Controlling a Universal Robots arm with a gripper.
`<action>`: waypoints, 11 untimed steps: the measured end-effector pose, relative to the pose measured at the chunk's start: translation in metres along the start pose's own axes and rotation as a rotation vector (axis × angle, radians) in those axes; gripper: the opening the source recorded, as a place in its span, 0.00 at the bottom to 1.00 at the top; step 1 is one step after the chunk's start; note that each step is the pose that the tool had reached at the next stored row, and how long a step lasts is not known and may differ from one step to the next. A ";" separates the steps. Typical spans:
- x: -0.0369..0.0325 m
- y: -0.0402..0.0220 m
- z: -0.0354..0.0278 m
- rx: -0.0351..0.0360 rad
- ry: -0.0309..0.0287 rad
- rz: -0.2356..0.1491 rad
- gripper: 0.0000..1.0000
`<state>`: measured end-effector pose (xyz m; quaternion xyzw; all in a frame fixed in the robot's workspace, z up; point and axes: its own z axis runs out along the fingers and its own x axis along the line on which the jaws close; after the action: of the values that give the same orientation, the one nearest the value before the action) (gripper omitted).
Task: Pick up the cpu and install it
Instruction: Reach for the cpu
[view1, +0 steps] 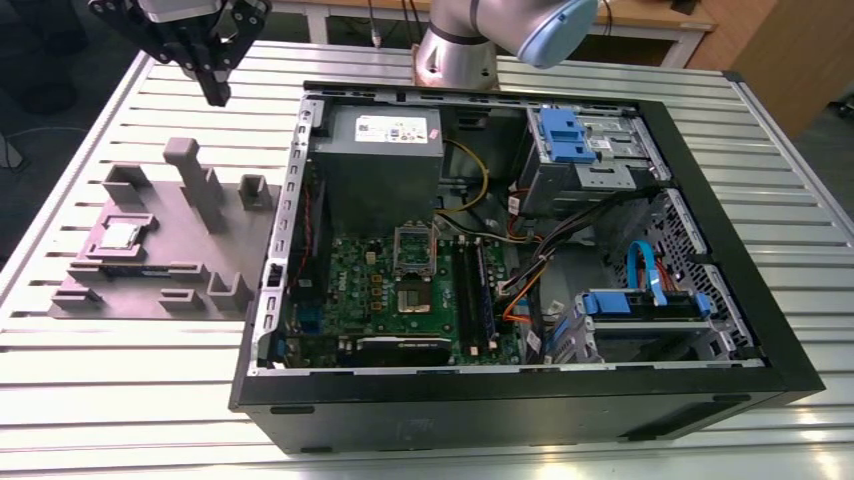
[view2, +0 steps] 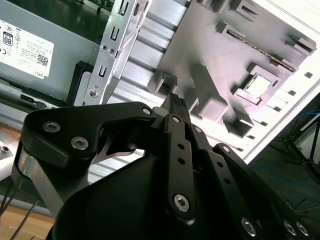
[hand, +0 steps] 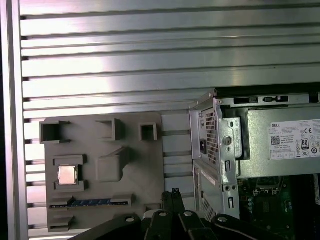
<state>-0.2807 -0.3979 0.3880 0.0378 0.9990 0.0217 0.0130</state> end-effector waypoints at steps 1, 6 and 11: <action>0.0003 0.0000 0.0000 0.0000 0.0001 0.000 0.10; 0.0013 -0.0001 0.0000 0.0000 0.0000 0.000 0.10; 0.0024 -0.0002 0.0000 0.0000 0.0000 0.000 0.10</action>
<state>-0.2831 -0.3979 0.3879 0.0379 0.9990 0.0217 0.0130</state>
